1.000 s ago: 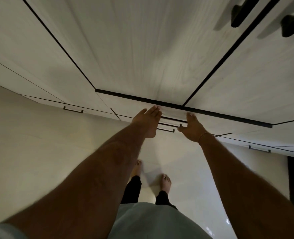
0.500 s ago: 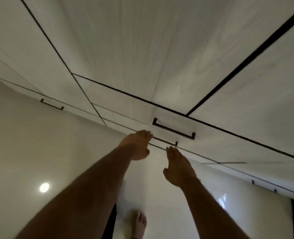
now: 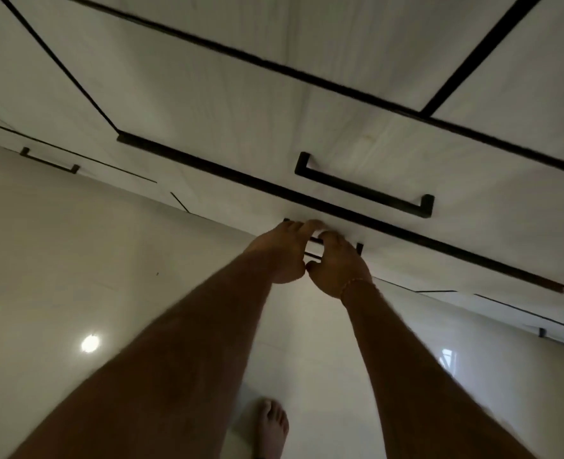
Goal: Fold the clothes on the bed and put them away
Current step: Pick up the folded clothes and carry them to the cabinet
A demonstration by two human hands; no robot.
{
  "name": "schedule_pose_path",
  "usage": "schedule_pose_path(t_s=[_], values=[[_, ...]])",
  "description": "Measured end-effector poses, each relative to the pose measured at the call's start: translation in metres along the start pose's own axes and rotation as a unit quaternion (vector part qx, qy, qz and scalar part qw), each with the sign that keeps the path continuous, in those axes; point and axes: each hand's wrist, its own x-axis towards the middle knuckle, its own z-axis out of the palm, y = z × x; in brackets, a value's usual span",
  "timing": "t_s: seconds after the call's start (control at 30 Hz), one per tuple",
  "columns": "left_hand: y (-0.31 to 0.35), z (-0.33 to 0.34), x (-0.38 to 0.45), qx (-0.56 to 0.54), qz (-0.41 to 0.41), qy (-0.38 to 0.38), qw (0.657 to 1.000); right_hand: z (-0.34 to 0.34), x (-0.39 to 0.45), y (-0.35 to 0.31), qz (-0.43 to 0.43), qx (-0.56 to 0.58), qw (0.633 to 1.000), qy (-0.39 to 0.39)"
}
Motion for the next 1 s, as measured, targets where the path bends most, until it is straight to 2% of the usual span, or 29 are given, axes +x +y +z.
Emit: schedule_pose_path(t_s=[0.13,0.27,0.33,0.37,0.43,0.5,0.53,0.6,0.67,0.87,1.0], values=[[0.014,-0.006,-0.034,0.036,-0.034,-0.049,0.998,-0.002,-0.028,-0.002,0.025,0.018,0.994,-0.108],[0.014,0.004,-0.097,0.04,-0.058,-0.155,0.985,0.009,-0.082,-0.012,0.048,0.003,0.969,-0.242],[0.021,0.007,-0.13,0.043,-0.08,-0.185,0.979,0.019,-0.12,-0.018,0.067,0.023,0.962,-0.265],[0.026,0.005,-0.149,0.042,-0.085,-0.175,0.98,0.022,-0.141,-0.022,0.076,0.036,0.959,-0.27],[0.041,0.001,-0.192,0.015,-0.101,-0.096,0.99,0.022,-0.19,-0.031,0.099,0.066,0.957,-0.263],[0.05,0.002,-0.23,-0.062,-0.143,-0.032,0.987,0.023,-0.229,-0.036,0.122,0.094,0.958,-0.243],[0.055,0.002,-0.255,-0.087,-0.171,-0.039,0.981,0.018,-0.252,-0.041,0.129,0.11,0.956,-0.24],[0.063,0.005,-0.291,-0.072,-0.212,-0.091,0.97,0.012,-0.289,-0.045,0.142,0.131,0.95,-0.245],[0.065,0.006,-0.309,-0.059,-0.21,-0.125,0.968,0.005,-0.306,-0.044,0.146,0.143,0.949,-0.239],[0.074,-0.036,-0.343,-0.119,-0.155,-0.069,0.978,-0.035,-0.323,-0.062,0.173,0.183,0.949,-0.188],[0.068,-0.069,-0.371,-0.131,-0.131,-0.054,0.981,-0.06,-0.341,-0.104,0.153,0.197,0.956,-0.153]])
